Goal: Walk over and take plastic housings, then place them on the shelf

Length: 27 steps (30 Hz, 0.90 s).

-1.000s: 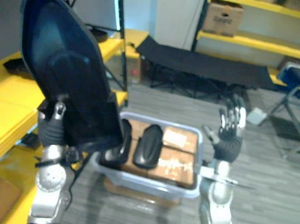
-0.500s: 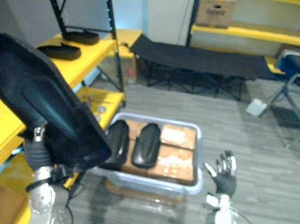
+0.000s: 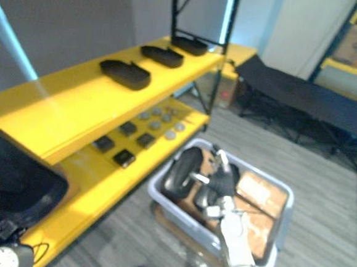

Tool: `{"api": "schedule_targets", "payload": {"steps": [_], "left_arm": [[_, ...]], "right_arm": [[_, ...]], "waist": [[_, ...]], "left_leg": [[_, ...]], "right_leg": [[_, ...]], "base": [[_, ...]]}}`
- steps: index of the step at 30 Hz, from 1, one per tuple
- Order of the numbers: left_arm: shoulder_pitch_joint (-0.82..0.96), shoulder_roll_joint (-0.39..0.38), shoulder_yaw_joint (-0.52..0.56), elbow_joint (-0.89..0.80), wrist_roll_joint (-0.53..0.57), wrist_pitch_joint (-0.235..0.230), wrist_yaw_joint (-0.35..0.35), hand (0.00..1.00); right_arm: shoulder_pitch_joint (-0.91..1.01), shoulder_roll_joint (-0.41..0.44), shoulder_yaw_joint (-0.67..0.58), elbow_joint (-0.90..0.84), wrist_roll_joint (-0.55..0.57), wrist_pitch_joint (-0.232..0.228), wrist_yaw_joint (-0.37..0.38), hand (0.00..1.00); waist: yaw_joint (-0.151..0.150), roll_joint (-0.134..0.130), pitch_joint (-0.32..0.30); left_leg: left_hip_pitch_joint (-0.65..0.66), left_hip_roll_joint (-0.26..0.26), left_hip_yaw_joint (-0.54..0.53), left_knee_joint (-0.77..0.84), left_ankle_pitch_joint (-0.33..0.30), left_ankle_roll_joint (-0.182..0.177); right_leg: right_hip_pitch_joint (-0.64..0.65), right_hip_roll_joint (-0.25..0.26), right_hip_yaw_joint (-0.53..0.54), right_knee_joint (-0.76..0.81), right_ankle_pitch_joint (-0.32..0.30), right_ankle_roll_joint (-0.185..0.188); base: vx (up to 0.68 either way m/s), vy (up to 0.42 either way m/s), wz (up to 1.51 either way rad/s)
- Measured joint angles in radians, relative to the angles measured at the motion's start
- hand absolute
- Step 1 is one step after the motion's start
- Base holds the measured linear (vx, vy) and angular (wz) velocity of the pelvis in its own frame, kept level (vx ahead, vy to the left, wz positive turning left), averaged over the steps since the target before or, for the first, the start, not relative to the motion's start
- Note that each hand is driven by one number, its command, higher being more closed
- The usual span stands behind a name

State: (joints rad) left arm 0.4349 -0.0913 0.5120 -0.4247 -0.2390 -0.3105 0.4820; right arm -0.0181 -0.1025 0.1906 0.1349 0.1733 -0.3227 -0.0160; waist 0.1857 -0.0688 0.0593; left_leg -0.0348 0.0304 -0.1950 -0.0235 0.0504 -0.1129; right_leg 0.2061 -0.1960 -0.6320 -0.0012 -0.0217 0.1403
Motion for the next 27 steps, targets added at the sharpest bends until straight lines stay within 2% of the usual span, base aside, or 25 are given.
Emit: {"api": "schedule_targets", "payload": {"steps": [1,3,4,5,7,8,9,11,13,15,17,19,20,21,22,23,24,25,26,27], "left_arm": [[0.001,-0.010,0.000,0.000,-0.006,-0.005,-0.024,1.00],[0.007,-0.012,-0.003,0.000,-0.027,-0.020,-0.067,1.00],[0.005,-0.014,-0.006,0.000,-0.033,-0.029,-0.101,1.00],[0.006,-0.014,-0.020,0.002,-0.040,-0.036,-0.140,1.00],[0.007,-0.013,-0.053,0.004,-0.055,-0.040,-0.196,1.00],[0.008,-0.014,-0.068,0.004,-0.077,-0.041,-0.217,1.00],[0.007,-0.014,-0.076,0.005,-0.080,-0.041,-0.221,1.00],[0.008,-0.013,-0.100,0.005,-0.107,-0.041,-0.222,1.00],[0.000,-0.011,-0.117,0.005,-0.109,-0.041,-0.224,1.00],[-0.020,0.007,-0.160,0.005,-0.115,-0.041,-0.229,1.00],[-0.040,0.016,-0.191,0.005,-0.108,-0.041,-0.229,1.00],[-0.083,0.039,-0.237,0.013,-0.105,-0.041,-0.231,1.00],[-0.096,0.051,-0.250,0.015,-0.105,-0.041,-0.232,1.00],[-0.141,0.073,-0.273,0.018,-0.105,-0.042,-0.245,1.00],[-0.161,0.081,-0.285,0.022,-0.105,-0.043,-0.247,1.00],[-0.206,0.090,-0.303,0.048,-0.105,-0.053,-0.251,1.00],[-0.227,0.096,-0.306,0.069,-0.105,-0.053,-0.250,1.00],[-0.261,0.111,-0.317,0.111,-0.105,-0.052,-0.245,1.00],[-0.269,0.112,-0.320,0.136,-0.105,-0.049,-0.240,1.00],[-0.260,0.110,-0.326,0.135,-0.105,-0.044,-0.239,1.00]], "right_arm": [[-0.008,-0.006,0.000,0.000,0.001,0.006,-0.001,0.00],[-0.009,-0.014,0.003,0.005,-0.001,0.018,-0.010,0.00],[-0.007,-0.017,0.001,0.008,-0.001,0.026,-0.029,0.00],[-0.002,-0.025,-0.010,0.007,-0.001,0.030,-0.041,0.00],[0.014,-0.052,-0.034,0.001,-0.002,0.049,-0.054,0.00],[0.021,-0.067,-0.045,-0.001,-0.002,0.058,-0.056,0.00],[0.022,-0.070,-0.051,-0.002,-0.002,0.059,-0.055,0.00],[0.021,-0.072,-0.058,-0.009,-0.002,0.058,-0.048,0.00],[0.039,-0.066,-0.066,-0.019,-0.012,0.058,-0.048,0.00],[0.071,-0.050,-0.087,-0.038,-0.032,0.055,-0.048,0.00],[0.095,-0.037,-0.100,-0.047,-0.031,0.036,-0.048,0.00],[0.144,-0.028,-0.125,-0.084,-0.030,-0.001,-0.042,0.00],[0.160,-0.024,-0.135,-0.096,-0.030,-0.011,-0.038,0.00],[0.185,-0.021,-0.151,-0.121,-0.031,-0.035,-0.026,0.00],[0.192,-0.021,-0.153,-0.128,-0.031,-0.047,-0.024,0.00],[0.199,-0.018,-0.145,-0.131,-0.031,-0.068,-0.016,0.00],[0.200,-0.018,-0.138,-0.131,-0.031,-0.072,-0.010,0.00],[0.195,-0.017,-0.123,-0.131,-0.032,-0.073,0.002,0.00],[0.185,-0.018,-0.112,-0.131,-0.036,-0.075,0.017,0.00],[0.178,-0.019,-0.112,-0.131,-0.040,-0.075,0.020,0.00]], "waist": [[0.005,-0.007,0.012],[0.015,-0.003,0.023],[0.005,-0.001,0.032],[-0.016,0.009,0.040],[-0.031,0.028,0.048],[-0.031,0.036,0.054],[-0.032,0.035,0.055],[-0.032,0.054,0.083],[-0.038,0.049,0.095],[-0.041,0.029,0.116],[-0.061,0.010,0.126],[-0.090,0.009,0.127],[-0.100,0.009,0.126],[-0.122,0.018,0.125],[-0.126,0.024,0.127],[-0.141,0.037,0.134],[-0.145,0.033,0.134],[-0.137,0.025,0.139],[-0.138,0.018,0.137],[-0.139,0.026,0.140]], "left_leg": [[-0.004,-0.007,-0.030,0.017,-0.001,-0.001],[-0.013,-0.011,-0.040,0.021,-0.004,0.006],[-0.029,0.006,0.045,0.038,-0.025,0.042],[-0.046,0.046,0.176,0.065,-0.021,0.054],[-0.058,0.090,0.331,0.098,-0.015,0.062],[-0.065,0.094,0.373,0.108,-0.015,0.061],[-0.073,0.088,0.375,0.115,-0.014,0.060],[-0.088,0.083,0.397,0.144,0.001,0.049],[-0.088,0.076,0.405,0.134,0.020,0.049],[-0.090,0.066,0.401,0.136,0.027,0.040],[-0.091,0.056,0.390,0.132,0.027,0.040],[-0.087,0.032,0.342,0.086,0.050,0.052],[-0.087,0.022,0.325,0.065,0.059,0.061],[-0.085,0.006,0.267,0.007,0.091,0.071],[-0.085,0.005,0.245,-0.015,0.104,0.073],[-0.087,0.007,0.199,-0.056,0.137,0.075],[-0.091,0.003,0.179,-0.058,0.145,0.073],[-0.091,-0.011,0.164,-0.058,0.153,0.062],[-0.090,-0.025,0.148,-0.058,0.169,0.048],[-0.092,-0.022,0.146,-0.058,0.176,0.046]], "right_leg": [[0.021,-0.001,-0.033,0.015,-0.014,0.001],[0.048,-0.003,-0.082,0.032,-0.034,0.002],[0.076,-0.004,-0.132,0.040,-0.042,0.008],[0.108,0.000,-0.191,0.048,-0.043,0.007],[0.129,-0.005,-0.250,0.065,-0.048,0.003],[0.127,-0.025,-0.254,0.095,-0.071,0.001],[0.120,-0.038,-0.248,0.115,-0.087,0.003],[0.087,-0.079,-0.208,0.178,-0.131,0.015],[0.073,-0.090,-0.195,0.185,-0.129,0.022],[0.075,-0.097,-0.193,0.184,-0.117,0.040],[0.078,-0.100,-0.174,0.185,-0.107,0.031],[0.071,-0.098,-0.072,0.204,-0.085,-0.002],[0.066,-0.099,-0.039,0.217,-0.083,-0.007],[0.032,-0.098,0.062,0.285,-0.082,-0.023],[0.016,-0.096,0.097,0.313,-0.092,-0.027],[0.002,-0.058,0.178,0.303,-0.184,-0.052],[0.003,-0.038,0.197,0.276,-0.205,-0.054],[0.000,-0.019,0.198,0.224,-0.205,-0.058],[0.012,-0.016,0.178,0.208,-0.211,-0.033],[0.016,-0.007,0.185,0.200,-0.211,-0.027]], "base": [[-0.02,-0.064,0.84],[-0.04,-0.051,0.89],[-0.05,-0.026,1.29],[-0.05,-0.010,1.42],[-0.04,0.043,1.14],[-0.02,0.079,0.75],[-0.03,0.097,0.32],[-0.04,0.095,-0.09],[-0.02,0.063,-0.14],[0.00,0.043,0.04],[0.02,0.063,0.22],[0.03,0.109,0.58],[0.03,0.116,1.05],[0.03,0.074,0.98],[0.03,0.049,1.20],[0.00,-0.050,0.91],[-0.03,-0.116,0.94],[-0.07,-0.163,0.70],[-0.06,-0.125,0.51],[-0.07,-0.130,0.24]]}}
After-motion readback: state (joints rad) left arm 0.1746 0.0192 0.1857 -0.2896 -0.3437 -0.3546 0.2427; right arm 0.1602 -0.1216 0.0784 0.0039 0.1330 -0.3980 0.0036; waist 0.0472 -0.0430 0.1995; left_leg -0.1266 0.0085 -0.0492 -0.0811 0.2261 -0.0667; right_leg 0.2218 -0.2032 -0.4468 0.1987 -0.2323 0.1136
